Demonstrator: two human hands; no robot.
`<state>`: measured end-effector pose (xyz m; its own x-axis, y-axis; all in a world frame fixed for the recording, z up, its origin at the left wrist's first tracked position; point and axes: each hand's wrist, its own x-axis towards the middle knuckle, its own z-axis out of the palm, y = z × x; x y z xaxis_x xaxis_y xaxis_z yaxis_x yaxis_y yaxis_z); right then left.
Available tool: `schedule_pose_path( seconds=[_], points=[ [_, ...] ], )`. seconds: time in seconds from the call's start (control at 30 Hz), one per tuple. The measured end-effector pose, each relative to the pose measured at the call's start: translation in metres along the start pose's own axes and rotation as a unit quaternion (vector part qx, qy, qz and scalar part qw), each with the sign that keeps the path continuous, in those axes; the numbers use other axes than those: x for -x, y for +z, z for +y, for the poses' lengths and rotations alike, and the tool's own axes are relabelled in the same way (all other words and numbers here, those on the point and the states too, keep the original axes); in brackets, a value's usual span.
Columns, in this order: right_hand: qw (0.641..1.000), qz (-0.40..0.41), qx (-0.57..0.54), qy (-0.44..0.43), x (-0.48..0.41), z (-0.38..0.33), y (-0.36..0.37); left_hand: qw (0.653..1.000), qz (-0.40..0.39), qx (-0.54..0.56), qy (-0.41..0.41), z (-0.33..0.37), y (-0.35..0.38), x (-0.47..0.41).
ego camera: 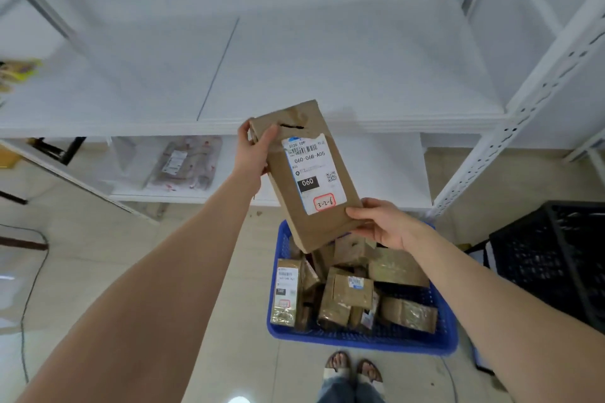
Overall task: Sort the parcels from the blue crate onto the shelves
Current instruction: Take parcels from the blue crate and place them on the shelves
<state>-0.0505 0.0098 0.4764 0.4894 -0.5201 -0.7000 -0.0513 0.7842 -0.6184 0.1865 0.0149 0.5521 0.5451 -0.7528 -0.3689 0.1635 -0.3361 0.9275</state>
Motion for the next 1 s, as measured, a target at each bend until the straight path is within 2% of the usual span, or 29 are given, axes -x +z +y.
schedule_pose_path(
  seconds=[0.37, 0.8, 1.0],
  points=[
    [0.996, -0.005, -0.039, -0.075, 0.038, -0.042, 0.038, 0.998, -0.012, -0.025, 0.060, 0.074, -0.001, 0.034],
    [0.985, -0.035, 0.072, -0.154, 0.078, -0.089, 0.058, 0.990, -0.019, -0.013, 0.139, 0.140, -0.002, 0.072],
    [0.976, -0.052, 0.051, -0.205, 0.092, -0.114, 0.073, 0.984, -0.004, 0.001, 0.178, 0.176, -0.005, 0.088]
  ],
)
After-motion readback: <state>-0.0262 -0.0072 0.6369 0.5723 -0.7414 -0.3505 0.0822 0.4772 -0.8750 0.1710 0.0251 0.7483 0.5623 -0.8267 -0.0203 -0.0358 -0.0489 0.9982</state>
